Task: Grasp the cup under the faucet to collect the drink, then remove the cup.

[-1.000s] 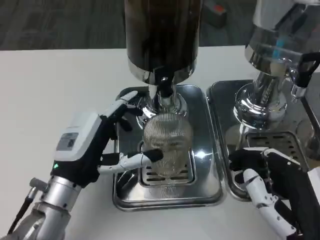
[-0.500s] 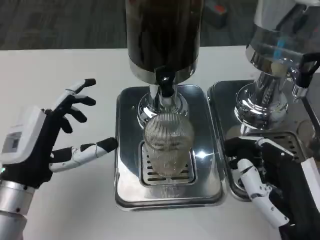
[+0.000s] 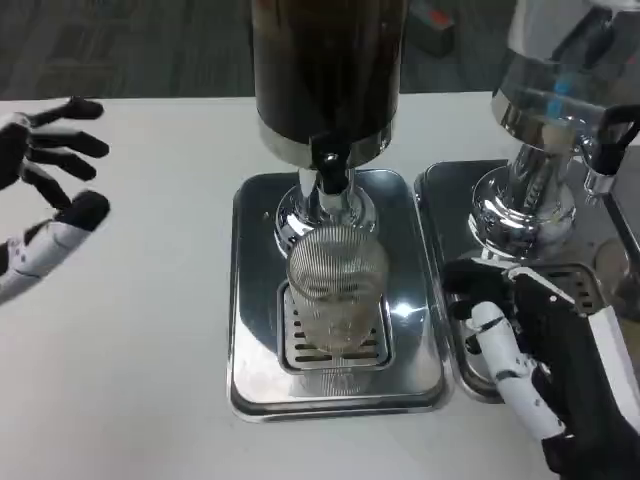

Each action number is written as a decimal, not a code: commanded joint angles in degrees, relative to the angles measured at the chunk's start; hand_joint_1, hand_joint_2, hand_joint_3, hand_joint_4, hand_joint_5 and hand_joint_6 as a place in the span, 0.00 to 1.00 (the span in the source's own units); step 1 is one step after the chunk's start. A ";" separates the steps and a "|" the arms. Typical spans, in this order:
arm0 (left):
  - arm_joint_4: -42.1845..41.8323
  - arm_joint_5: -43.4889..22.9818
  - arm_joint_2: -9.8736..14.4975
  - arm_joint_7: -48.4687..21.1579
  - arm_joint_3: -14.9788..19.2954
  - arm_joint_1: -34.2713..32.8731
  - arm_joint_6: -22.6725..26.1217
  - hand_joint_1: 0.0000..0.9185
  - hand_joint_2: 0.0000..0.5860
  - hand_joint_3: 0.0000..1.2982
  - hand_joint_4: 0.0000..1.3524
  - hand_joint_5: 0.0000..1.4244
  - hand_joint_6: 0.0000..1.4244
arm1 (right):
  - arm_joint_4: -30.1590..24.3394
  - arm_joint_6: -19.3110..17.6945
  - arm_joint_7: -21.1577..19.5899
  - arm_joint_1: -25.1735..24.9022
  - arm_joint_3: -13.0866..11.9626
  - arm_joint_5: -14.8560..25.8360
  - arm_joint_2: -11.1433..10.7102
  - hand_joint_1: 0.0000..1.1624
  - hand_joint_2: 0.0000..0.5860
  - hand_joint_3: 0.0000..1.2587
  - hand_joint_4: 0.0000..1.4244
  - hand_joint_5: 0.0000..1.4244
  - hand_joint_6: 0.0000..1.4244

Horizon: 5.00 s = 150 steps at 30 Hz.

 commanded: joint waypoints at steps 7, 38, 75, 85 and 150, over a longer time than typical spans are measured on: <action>-7.86 -41.57 2.68 -46.34 5.40 -8.12 23.75 0.00 0.14 0.33 0.30 0.30 0.32 | 3.37 -2.13 -1.69 -2.56 0.32 0.31 0.86 0.11 0.80 0.35 0.26 0.32 0.44; -10.02 -39.71 -6.58 -71.61 7.82 -22.00 61.55 0.00 0.11 0.14 0.07 0.09 0.12 | 8.02 -4.45 -5.09 -3.80 0.26 1.72 2.79 0.03 0.79 0.32 0.25 0.31 0.37; -0.87 -26.42 -17.52 -68.67 3.66 -24.13 45.58 0.00 0.13 0.15 0.06 0.08 0.10 | 7.70 -4.57 -5.99 -2.40 0.13 1.46 3.45 0.00 0.78 0.29 0.24 0.30 0.36; 1.93 -23.03 -17.62 -69.97 2.04 -24.70 39.77 0.00 0.13 0.18 0.08 0.09 0.11 | 6.99 -4.18 -5.66 -1.58 -0.12 1.83 3.36 0.00 0.77 0.29 0.25 0.31 0.36; 10.56 -15.11 -13.95 -68.84 -4.08 -22.90 8.17 0.00 0.20 0.22 0.13 0.12 0.15 | 4.38 -1.23 -3.00 -1.70 0.42 0.83 1.62 0.14 0.78 0.29 0.28 0.32 0.36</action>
